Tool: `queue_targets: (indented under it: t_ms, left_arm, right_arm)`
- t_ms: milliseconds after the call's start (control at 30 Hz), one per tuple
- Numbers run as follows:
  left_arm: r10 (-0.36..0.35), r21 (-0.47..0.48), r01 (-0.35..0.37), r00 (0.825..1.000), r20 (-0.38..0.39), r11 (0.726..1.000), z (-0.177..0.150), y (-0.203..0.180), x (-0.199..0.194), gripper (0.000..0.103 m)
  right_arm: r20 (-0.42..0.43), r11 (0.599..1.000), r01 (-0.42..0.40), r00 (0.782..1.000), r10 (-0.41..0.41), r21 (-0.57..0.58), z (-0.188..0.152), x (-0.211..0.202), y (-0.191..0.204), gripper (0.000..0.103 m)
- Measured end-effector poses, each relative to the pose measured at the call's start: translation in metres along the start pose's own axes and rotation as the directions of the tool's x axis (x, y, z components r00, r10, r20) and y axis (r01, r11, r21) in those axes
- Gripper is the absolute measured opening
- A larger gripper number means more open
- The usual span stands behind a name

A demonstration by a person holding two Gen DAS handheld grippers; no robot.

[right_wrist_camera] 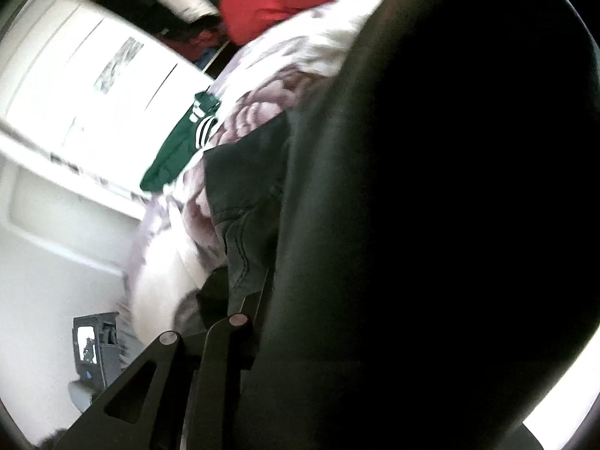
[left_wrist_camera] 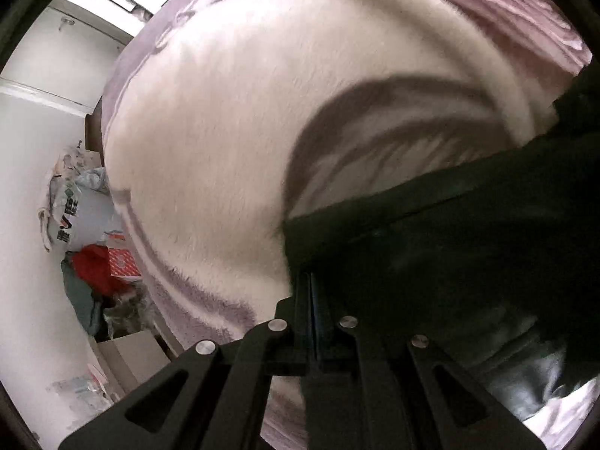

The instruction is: Fold large clothes

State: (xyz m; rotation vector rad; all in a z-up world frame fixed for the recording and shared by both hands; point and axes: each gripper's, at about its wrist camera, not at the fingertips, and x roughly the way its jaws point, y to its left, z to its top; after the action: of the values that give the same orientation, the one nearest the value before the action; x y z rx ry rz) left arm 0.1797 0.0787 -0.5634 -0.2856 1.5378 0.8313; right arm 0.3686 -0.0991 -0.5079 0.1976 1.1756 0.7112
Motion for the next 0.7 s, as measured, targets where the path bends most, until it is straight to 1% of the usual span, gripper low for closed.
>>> queue_targets:
  t_ms: [67,133,200,233,267,300,333,367,400,433,467,533,600,633,667,700]
  left_arm:
    - [-0.025,-0.001,0.025,1.0,0.007,1.0,-0.003,0.004,0.005,0.004]
    - [-0.042,-0.001,0.042,0.999,0.01,0.999,-0.001,0.007,0.005,0.004]
    - [-0.062,-0.02,0.062,0.998,0.01,0.998,0.0,0.009,0.008,0.004]
    - [-0.085,-0.034,0.085,0.996,0.01,0.996,-0.001,0.013,0.008,0.004]
    - [-0.107,-0.05,0.108,0.994,0.009,0.993,0.0,0.016,0.009,0.004]
    - [-0.145,-0.077,0.145,0.989,0.006,0.986,0.001,0.022,0.01,0.004]
    - [-0.187,-0.107,0.186,0.982,0.003,0.977,0.001,0.027,0.011,0.004]
    - [-0.224,-0.144,0.222,0.975,0.0,0.964,0.0,0.036,0.011,0.004]
    - [-0.251,-0.181,0.246,0.968,-0.005,0.952,-0.001,0.046,0.011,0.004]
    - [-0.288,-0.224,0.279,0.958,-0.007,0.934,-0.003,0.062,0.012,0.004]
    - [-0.31,-0.256,0.299,0.951,-0.004,0.919,-0.006,0.075,0.012,0.004]
    - [-0.338,-0.318,0.323,0.941,0.006,0.892,-0.016,0.108,0.013,0.004]
    - [-0.344,-0.348,0.329,0.939,0.02,0.878,-0.025,0.135,0.013,0.004]
    - [-0.332,-0.358,0.318,0.943,0.023,0.878,-0.029,0.15,0.014,0.004]
    - [-0.313,-0.362,0.301,0.949,0.028,0.882,-0.034,0.163,0.013,0.004]
    - [-0.296,-0.36,0.287,0.955,0.029,0.888,-0.04,0.173,0.012,0.004]
  right_arm:
    - [0.015,0.993,0.052,0.999,-0.05,-0.103,-0.004,0.003,0.026,0.021]
    - [0.033,0.975,0.096,0.995,-0.091,-0.2,-0.003,0.011,0.053,0.021]
    - [0.057,0.937,0.14,0.99,-0.128,-0.32,-0.013,0.013,0.081,0.021]
    - [0.068,0.917,0.153,0.988,-0.138,-0.367,-0.018,0.016,0.094,0.021]
    - [0.086,0.882,0.173,0.985,-0.15,-0.438,-0.027,0.02,0.112,0.021]
    - [0.095,0.851,0.182,0.983,-0.155,-0.493,-0.053,0.007,0.122,0.021]
    - [0.103,0.805,0.185,0.983,-0.154,-0.564,-0.065,0.012,0.141,0.021]
    - [0.113,0.761,0.188,0.982,-0.15,-0.621,-0.065,0.002,0.134,0.021]
    - [0.119,0.708,0.192,0.981,-0.151,-0.679,-0.076,0.008,0.148,0.021]
    - [0.125,0.647,0.195,0.98,-0.152,-0.737,-0.09,0.014,0.159,0.021]
    - [0.132,0.584,0.19,0.981,-0.141,-0.789,-0.108,0.019,0.17,0.021]
    - [0.149,0.428,0.191,0.98,-0.129,-0.883,-0.146,0.031,0.189,0.021]
    - [0.138,0.271,0.167,0.983,-0.121,-0.948,-0.189,0.046,0.198,0.021]
    - [0.142,0.166,0.162,0.982,-0.127,-0.973,-0.215,0.055,0.2,0.021]
    - [0.143,0.075,0.154,0.98,-0.138,-0.985,-0.238,0.063,0.2,0.023]
    - [0.149,0.026,0.154,0.978,-0.144,-0.988,-0.253,0.068,0.199,0.026]
